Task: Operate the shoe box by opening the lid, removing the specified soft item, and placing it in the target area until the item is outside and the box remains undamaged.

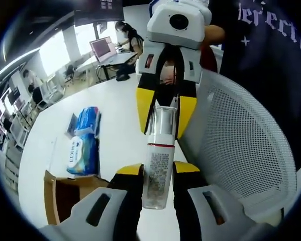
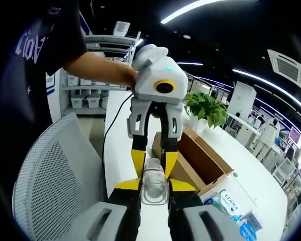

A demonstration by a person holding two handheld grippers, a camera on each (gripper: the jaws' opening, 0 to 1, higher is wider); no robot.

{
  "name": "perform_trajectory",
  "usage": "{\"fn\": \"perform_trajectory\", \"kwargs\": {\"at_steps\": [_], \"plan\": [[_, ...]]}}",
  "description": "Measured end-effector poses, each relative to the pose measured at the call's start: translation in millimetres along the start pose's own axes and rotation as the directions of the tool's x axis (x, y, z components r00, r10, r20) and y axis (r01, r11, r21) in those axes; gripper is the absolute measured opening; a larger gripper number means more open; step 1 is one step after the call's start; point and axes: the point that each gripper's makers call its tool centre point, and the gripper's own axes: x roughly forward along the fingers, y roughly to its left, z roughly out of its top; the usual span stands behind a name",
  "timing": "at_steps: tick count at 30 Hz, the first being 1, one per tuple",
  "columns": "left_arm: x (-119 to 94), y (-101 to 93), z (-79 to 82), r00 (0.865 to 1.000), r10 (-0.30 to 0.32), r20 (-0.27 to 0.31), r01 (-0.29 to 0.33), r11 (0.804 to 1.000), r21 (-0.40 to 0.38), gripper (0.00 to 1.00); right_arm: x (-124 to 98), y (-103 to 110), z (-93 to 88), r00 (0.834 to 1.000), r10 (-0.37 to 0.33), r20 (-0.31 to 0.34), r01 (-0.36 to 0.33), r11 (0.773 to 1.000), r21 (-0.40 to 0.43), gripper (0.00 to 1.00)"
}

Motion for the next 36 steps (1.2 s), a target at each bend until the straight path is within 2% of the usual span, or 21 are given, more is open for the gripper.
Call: {"fn": "perform_trajectory", "kwargs": {"at_steps": [7, 13, 16, 21, 28, 33, 36], "plan": [[-2, 3.6, 4.7, 0.999, 0.022, 0.028, -0.022, 1.0, -0.005, 0.25, 0, -3, 1.4, 1.0, -0.004, -0.005, 0.004, 1.0, -0.01, 0.14], [-5, 7.1, 2.7, 0.999, 0.042, 0.031, -0.042, 0.999, -0.017, 0.29, 1, -6, 3.0, 1.0, -0.008, -0.007, 0.008, 1.0, -0.013, 0.14], [-9, 11.5, 1.9, 0.997, 0.067, 0.047, -0.065, 0.997, -0.038, 0.35, 2, -7, 2.4, 1.0, -0.009, -0.012, 0.008, 1.0, -0.011, 0.14], [-16, 19.4, -3.2, 0.991, 0.123, 0.057, -0.119, 0.991, -0.068, 0.46, 0, -10, 2.9, 1.0, -0.007, -0.015, 0.007, 1.0, -0.004, 0.14], [-25, 26.6, -1.5, 0.978, 0.185, 0.095, -0.173, 0.977, -0.127, 0.51, -4, -16, 2.8, 1.0, -0.005, -0.02, 0.005, 1.0, 0.001, 0.15], [-29, 30.4, -7.5, 0.971, 0.224, 0.085, -0.208, 0.964, -0.165, 0.59, -8, -23, 3.0, 1.0, -0.006, -0.029, 0.005, 1.0, -0.006, 0.15], [-31, 29.9, -9.4, 0.966, 0.238, 0.097, -0.217, 0.958, -0.189, 0.6, -11, -29, 2.7, 0.999, -0.007, -0.038, 0.007, 1.0, -0.011, 0.15]]}}
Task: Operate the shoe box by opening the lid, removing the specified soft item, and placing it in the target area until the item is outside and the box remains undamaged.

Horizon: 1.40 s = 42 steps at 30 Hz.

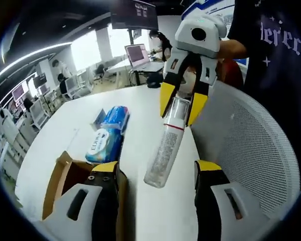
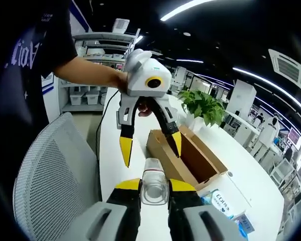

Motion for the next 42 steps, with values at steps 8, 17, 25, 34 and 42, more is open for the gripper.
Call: {"fn": "perform_trajectory", "kwargs": {"at_steps": [8, 17, 25, 34, 42], "plan": [[-7, 6.0, -4.3, 0.998, 0.064, 0.027, -0.062, 0.997, -0.056, 0.69, -7, -19, 0.5, 1.0, 0.01, -0.021, -0.01, 1.0, -0.002, 0.15], [-25, 22.5, -2.8, 0.98, 0.176, 0.091, -0.161, 0.974, -0.158, 0.81, -13, -44, 7.7, 0.998, 0.047, -0.036, -0.048, 0.998, -0.039, 0.15], [-39, 27.3, -9.0, 0.962, 0.255, 0.099, -0.227, 0.946, -0.23, 0.88, -17, -65, 9.5, 0.993, 0.077, -0.091, -0.086, 0.991, -0.101, 0.15], [-51, 25.8, -16.6, 0.932, 0.346, 0.109, -0.304, 0.909, -0.286, 0.95, -20, -90, 11.1, 0.983, 0.088, -0.159, -0.115, 0.979, -0.17, 0.15], [-61, 23.8, -21.2, 0.909, 0.406, 0.098, -0.358, 0.879, -0.315, 0.98, -21, -115, 11.3, 0.972, 0.094, -0.217, -0.146, 0.96, -0.239, 0.15]]}}
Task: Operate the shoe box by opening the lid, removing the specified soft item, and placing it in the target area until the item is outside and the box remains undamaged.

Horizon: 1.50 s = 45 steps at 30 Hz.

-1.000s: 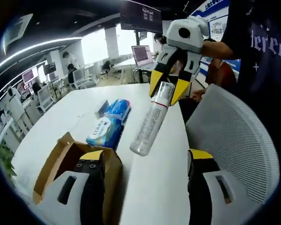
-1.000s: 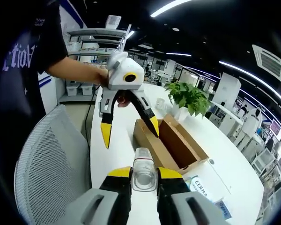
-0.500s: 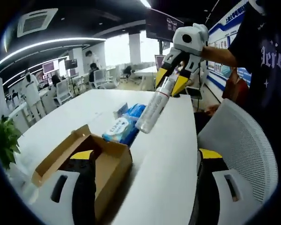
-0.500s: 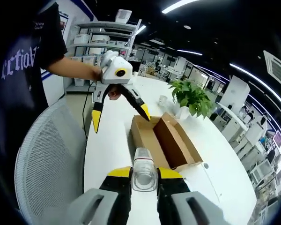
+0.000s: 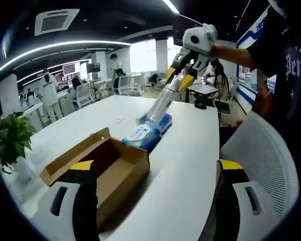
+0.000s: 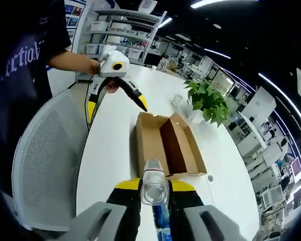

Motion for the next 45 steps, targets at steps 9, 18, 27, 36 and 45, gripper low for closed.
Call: {"fn": "perform_trajectory", "kwargs": {"at_steps": [9, 18, 27, 36, 45], "plan": [[-7, 0.1, -4.3, 0.998, 0.058, 0.008, -0.058, 0.998, -0.033, 0.99, -1, -30, -13.7, 0.998, 0.015, -0.056, -0.017, 0.999, -0.042, 0.15], [-13, -1.6, -7.3, 0.995, 0.1, 0.003, -0.1, 0.995, -0.03, 0.99, 2, -52, -27.4, 0.991, 0.041, -0.125, -0.052, 0.995, -0.084, 0.15], [-21, -8.0, -8.9, 0.992, 0.128, 0.009, -0.128, 0.991, -0.032, 0.99, 13, -76, -46.5, 0.973, 0.076, -0.22, -0.103, 0.988, -0.112, 0.15], [-32, -8.1, -11.7, 0.987, 0.162, 0.024, -0.161, 0.986, -0.035, 0.98, 34, -97, -66.3, 0.942, 0.11, -0.317, -0.152, 0.982, -0.11, 0.15], [-40, -10.4, -21.7, 0.981, 0.194, 0.029, -0.192, 0.979, -0.062, 0.97, 56, -115, -86.1, 0.903, 0.147, -0.403, -0.203, 0.974, -0.1, 0.15]]}}
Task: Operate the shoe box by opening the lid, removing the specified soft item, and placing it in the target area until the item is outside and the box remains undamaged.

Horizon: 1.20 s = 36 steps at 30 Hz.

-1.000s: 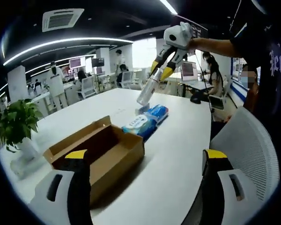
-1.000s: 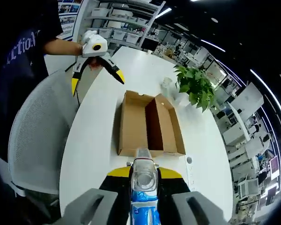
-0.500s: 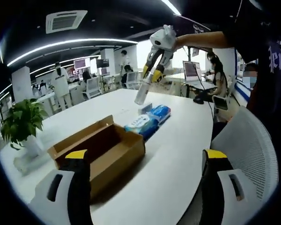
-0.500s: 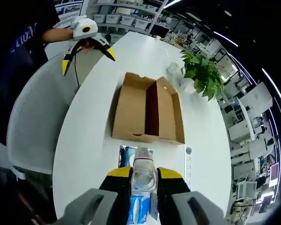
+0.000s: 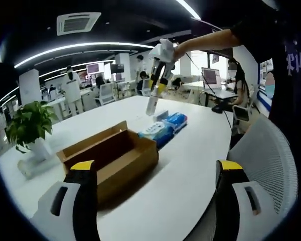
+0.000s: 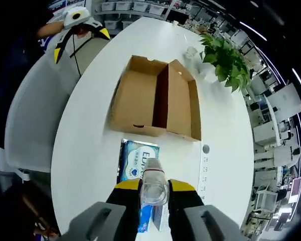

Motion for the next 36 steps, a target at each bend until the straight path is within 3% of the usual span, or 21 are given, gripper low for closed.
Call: {"fn": "perform_trajectory", "kwargs": {"at_steps": [18, 30, 36], "plan": [[-7, 6.8, -10.6, 0.999, 0.039, -0.006, -0.039, 0.999, -0.022, 0.97, 57, -28, -30.7, 0.982, 0.08, -0.17, -0.075, 0.997, 0.033, 0.16], [-22, 7.9, -28.8, 0.997, 0.068, -0.036, -0.07, 0.995, -0.069, 0.95, 87, -34, -36.4, 0.976, 0.099, -0.195, -0.085, 0.993, 0.076, 0.16], [-26, 9.4, -35.2, 0.995, 0.086, -0.046, -0.089, 0.993, -0.081, 0.94, 106, -26, -34.5, 0.972, 0.126, -0.197, -0.111, 0.99, 0.084, 0.16]]}}
